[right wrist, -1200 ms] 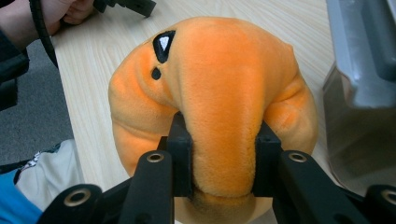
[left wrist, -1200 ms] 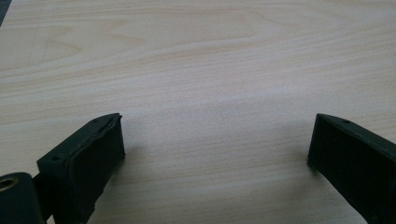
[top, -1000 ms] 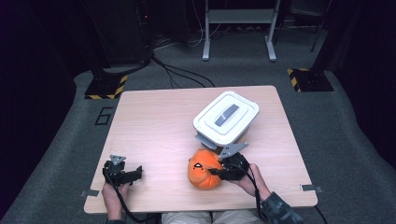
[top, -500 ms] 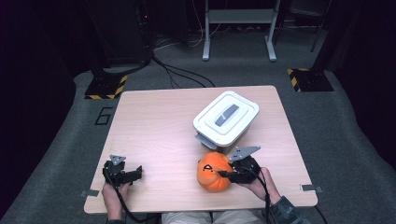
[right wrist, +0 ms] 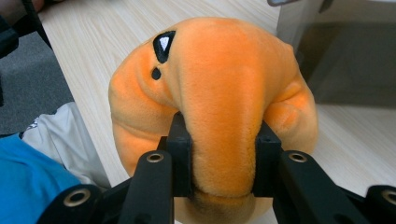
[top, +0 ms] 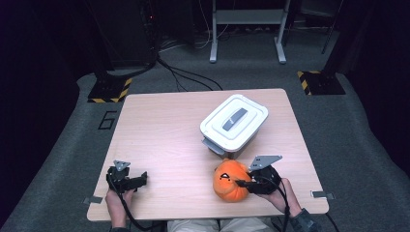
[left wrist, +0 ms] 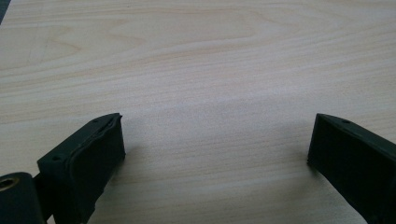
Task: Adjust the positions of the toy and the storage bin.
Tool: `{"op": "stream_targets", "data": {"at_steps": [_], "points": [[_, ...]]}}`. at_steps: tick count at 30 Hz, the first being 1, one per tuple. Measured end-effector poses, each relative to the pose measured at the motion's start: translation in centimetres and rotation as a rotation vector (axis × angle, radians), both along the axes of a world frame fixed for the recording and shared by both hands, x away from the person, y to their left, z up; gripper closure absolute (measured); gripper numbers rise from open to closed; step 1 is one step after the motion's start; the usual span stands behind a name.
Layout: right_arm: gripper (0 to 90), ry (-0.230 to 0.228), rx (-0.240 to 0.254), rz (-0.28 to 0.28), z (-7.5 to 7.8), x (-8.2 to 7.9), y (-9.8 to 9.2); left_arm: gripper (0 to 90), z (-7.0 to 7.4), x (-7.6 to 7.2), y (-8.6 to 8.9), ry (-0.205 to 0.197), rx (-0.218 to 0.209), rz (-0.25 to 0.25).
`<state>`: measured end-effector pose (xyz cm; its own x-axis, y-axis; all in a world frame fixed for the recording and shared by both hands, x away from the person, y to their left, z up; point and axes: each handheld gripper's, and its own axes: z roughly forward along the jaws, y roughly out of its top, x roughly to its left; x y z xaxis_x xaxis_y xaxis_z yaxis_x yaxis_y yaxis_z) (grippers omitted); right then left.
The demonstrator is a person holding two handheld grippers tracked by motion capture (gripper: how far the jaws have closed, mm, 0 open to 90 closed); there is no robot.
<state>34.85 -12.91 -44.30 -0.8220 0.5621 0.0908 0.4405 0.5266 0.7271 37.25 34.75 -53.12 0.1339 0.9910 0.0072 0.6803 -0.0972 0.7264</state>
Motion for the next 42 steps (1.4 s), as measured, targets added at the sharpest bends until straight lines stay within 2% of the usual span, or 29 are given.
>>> {"op": "stream_targets", "data": {"at_steps": [9,23,30,36,42], "points": [[67.3,0.002,-0.007,-0.026,0.0,-0.6,-1.5,3.3,0.0,0.0,0.0,0.0,0.0,0.0],[67.1,0.0,0.01,-0.124,-0.1,-1.1,-4.6,3.3,0.0,0.0,0.0,0.001,-0.001,0.001],[67.0,-0.02,0.009,-0.209,0.1,-0.6,-6.8,3.3,0.0,0.0,0.0,0.001,-0.001,0.001],[66.7,-0.024,0.007,-0.306,-0.1,0.0,-8.8,3.3,0.0,0.0,0.0,0.001,-0.001,0.002],[66.5,-0.069,-0.019,-0.4,-0.4,0.4,-9.8,3.3,0.0,0.0,0.0,0.001,-0.002,0.002]]}}
